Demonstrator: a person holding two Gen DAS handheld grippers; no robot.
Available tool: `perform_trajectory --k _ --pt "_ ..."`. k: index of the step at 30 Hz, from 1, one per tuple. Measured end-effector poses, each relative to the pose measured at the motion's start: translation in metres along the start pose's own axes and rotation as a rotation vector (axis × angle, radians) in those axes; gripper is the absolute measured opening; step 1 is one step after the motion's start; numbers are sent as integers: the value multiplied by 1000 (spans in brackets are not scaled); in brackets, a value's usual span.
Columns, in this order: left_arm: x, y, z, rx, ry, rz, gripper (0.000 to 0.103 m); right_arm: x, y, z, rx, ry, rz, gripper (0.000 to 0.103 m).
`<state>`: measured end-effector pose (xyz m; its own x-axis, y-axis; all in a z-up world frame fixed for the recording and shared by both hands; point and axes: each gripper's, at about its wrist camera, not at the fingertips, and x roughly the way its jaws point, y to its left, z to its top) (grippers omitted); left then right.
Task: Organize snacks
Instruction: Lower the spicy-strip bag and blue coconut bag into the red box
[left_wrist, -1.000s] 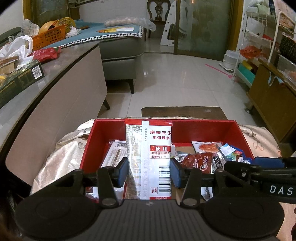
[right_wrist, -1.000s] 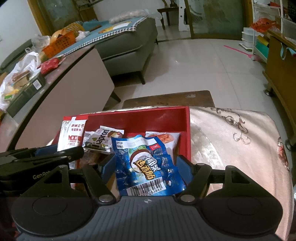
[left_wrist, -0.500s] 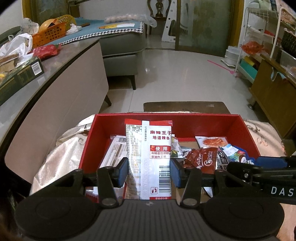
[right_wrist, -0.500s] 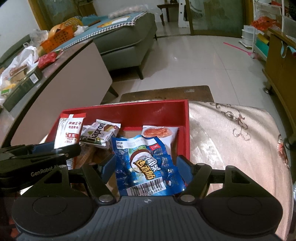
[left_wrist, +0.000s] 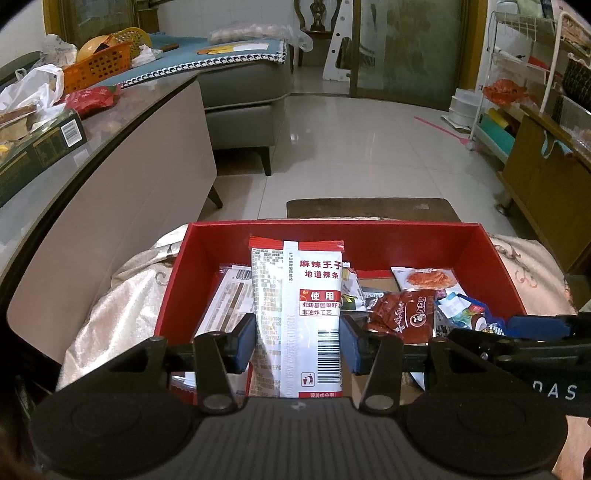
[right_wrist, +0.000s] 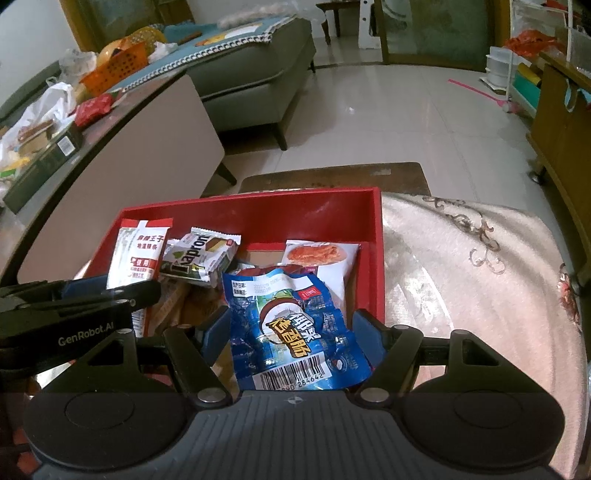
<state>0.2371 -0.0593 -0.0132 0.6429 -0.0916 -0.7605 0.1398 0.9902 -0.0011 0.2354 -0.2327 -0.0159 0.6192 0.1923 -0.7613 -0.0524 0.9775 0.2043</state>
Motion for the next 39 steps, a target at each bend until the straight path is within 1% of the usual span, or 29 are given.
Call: perform_trajectory --k 18,22,29,39 --pt "9 -1 -4 11 21 14 42 6 5 -3 -32 8 -17 77" --pt "10 -1 -5 12 22 15 42 8 10 -3 -58 9 -32 77" --pt "12 -2 -6 15 21 17 42 14 14 -5 -71 27 -31 77" --pt "12 -2 -7 18 21 21 43 15 13 -5 -73 30 -32 77"
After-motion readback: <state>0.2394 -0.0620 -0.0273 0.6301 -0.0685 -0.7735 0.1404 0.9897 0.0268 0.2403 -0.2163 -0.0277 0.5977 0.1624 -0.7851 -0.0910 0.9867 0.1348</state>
